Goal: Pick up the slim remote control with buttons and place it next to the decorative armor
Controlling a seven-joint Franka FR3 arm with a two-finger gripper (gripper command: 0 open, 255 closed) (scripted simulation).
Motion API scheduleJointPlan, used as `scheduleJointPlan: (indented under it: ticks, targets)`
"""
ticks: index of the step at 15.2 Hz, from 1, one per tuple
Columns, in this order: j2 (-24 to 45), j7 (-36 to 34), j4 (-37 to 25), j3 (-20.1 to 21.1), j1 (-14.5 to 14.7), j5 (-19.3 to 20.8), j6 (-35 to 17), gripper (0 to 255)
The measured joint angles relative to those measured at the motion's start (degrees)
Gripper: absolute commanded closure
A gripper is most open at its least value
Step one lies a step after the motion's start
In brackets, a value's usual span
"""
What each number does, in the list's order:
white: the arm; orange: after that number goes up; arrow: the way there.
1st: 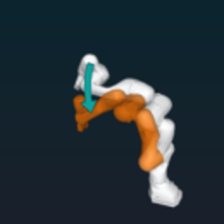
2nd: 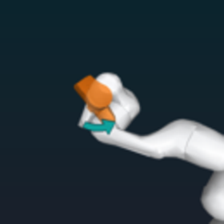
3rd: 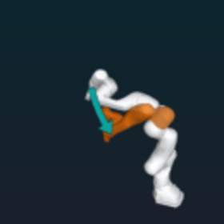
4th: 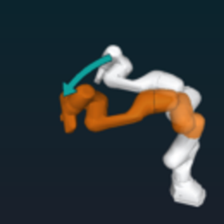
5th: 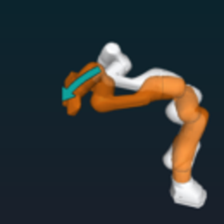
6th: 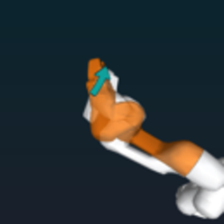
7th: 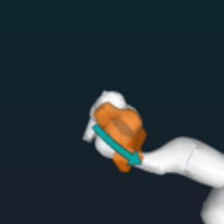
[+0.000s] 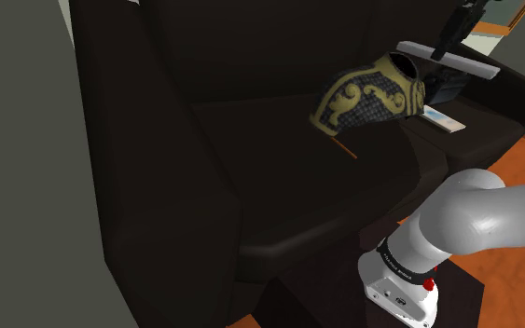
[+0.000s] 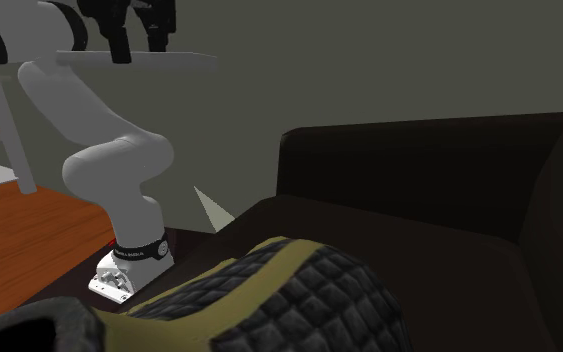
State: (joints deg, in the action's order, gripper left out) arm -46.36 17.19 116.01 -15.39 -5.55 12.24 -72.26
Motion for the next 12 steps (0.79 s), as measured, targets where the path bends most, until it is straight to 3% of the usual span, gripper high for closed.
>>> scheduleJointPlan:
  ticks: [12]
  targets:
    - [-4.7, 0.0, 11.5, -1.7, -0.9, 1.8, -7.0, 255]
